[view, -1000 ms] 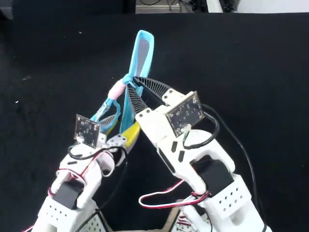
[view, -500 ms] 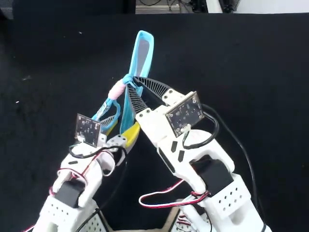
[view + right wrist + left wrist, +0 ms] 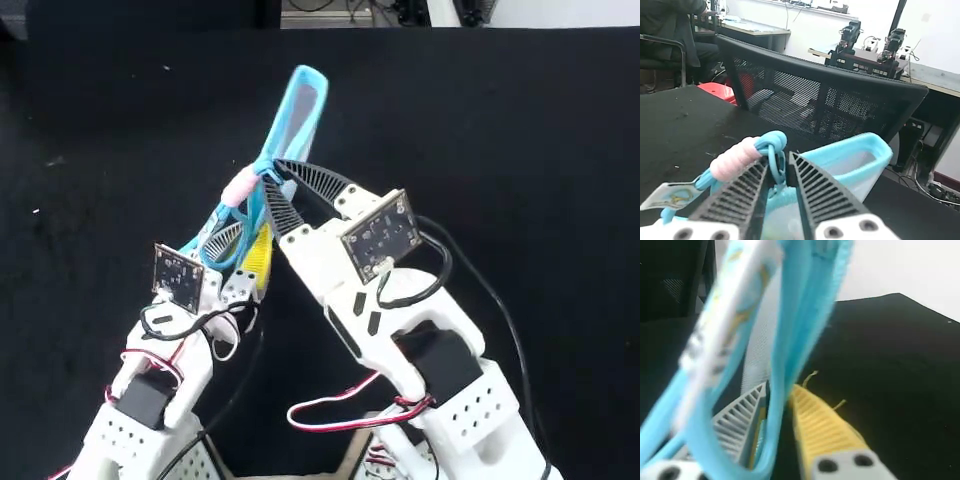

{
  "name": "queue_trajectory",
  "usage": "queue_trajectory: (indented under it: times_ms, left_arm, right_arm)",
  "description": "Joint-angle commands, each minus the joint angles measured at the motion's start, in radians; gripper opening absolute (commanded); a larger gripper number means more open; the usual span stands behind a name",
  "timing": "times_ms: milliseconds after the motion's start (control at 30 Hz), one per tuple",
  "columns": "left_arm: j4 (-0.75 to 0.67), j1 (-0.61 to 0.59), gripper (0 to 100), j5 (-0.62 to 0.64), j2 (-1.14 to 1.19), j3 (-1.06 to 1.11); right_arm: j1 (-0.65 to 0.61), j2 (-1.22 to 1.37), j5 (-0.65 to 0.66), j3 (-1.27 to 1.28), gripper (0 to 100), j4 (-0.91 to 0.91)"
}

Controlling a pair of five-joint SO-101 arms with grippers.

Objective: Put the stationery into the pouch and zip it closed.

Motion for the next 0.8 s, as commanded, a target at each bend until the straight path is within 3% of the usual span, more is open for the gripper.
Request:
queue_trajectory:
  times_ms: [0, 200, 433, 767]
  left_arm:
    - [0.060, 0.004, 3, -0.006, -0.005, -0.015]
    - [0.315, 0.004, 3, -0.044, -0.005, -0.166]
    - [0.569, 0.004, 3, -0.112, -0.006, -0.272]
    - [0.618, 0.004, 3, -0.112, -0.006, -0.280]
  right_arm:
    - [-0.012, -0.012, -0.005, -0.036, 1.1, -0.014]
    - [0.000, -0.013, -0.066, -0.076, 1.1, -0.018]
    - [0.152, -0.005, -0.186, -0.127, 1.1, -0.023]
    - [0.218, -0.005, -0.186, -0.081, 1.1, -0.025]
